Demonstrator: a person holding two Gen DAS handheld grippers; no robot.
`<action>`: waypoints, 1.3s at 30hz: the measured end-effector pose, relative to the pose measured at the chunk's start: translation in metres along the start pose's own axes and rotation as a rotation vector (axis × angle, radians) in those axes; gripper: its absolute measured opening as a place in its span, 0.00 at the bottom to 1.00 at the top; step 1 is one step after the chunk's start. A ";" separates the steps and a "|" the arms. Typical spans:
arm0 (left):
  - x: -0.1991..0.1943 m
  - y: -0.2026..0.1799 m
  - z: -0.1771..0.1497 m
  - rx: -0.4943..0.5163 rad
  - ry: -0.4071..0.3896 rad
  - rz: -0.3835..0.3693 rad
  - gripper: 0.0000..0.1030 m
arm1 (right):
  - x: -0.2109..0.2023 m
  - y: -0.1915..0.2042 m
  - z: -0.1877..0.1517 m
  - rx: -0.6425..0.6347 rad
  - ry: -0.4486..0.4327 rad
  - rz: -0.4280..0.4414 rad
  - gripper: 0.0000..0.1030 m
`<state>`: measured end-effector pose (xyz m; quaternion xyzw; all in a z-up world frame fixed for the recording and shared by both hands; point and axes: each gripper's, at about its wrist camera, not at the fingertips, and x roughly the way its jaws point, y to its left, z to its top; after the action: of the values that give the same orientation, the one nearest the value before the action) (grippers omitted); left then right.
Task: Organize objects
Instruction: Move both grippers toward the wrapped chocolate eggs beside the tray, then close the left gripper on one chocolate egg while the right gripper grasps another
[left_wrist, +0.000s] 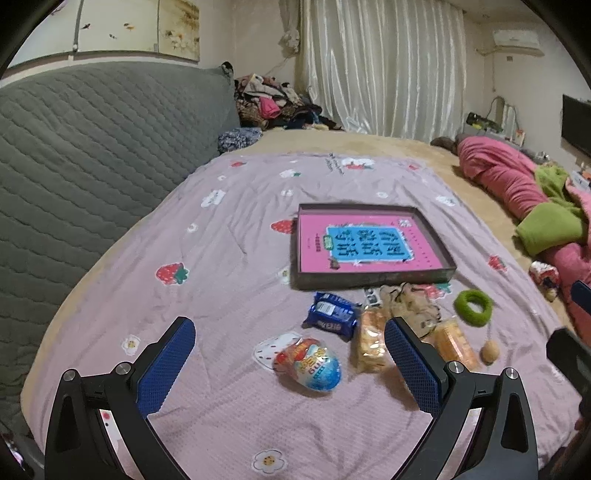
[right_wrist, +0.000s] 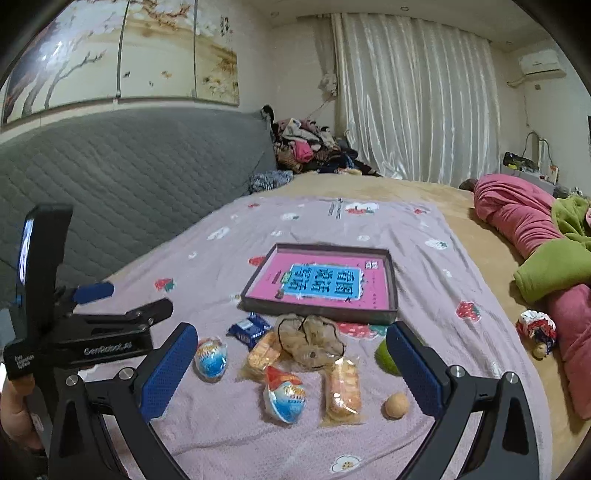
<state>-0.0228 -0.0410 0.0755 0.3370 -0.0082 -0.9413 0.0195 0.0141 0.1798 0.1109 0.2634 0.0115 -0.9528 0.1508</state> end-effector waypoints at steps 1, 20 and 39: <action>0.004 0.000 -0.001 -0.001 0.009 -0.003 0.99 | 0.003 0.003 -0.002 -0.007 0.004 0.004 1.00; 0.094 -0.007 -0.038 -0.039 0.226 -0.018 0.99 | 0.076 0.033 -0.058 -0.167 0.157 -0.115 1.00; 0.151 -0.008 -0.039 -0.089 0.336 0.008 0.93 | 0.145 0.029 -0.077 -0.205 0.327 -0.152 0.88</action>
<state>-0.1151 -0.0391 -0.0505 0.4885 0.0354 -0.8710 0.0390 -0.0574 0.1192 -0.0273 0.3961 0.1525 -0.8999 0.1006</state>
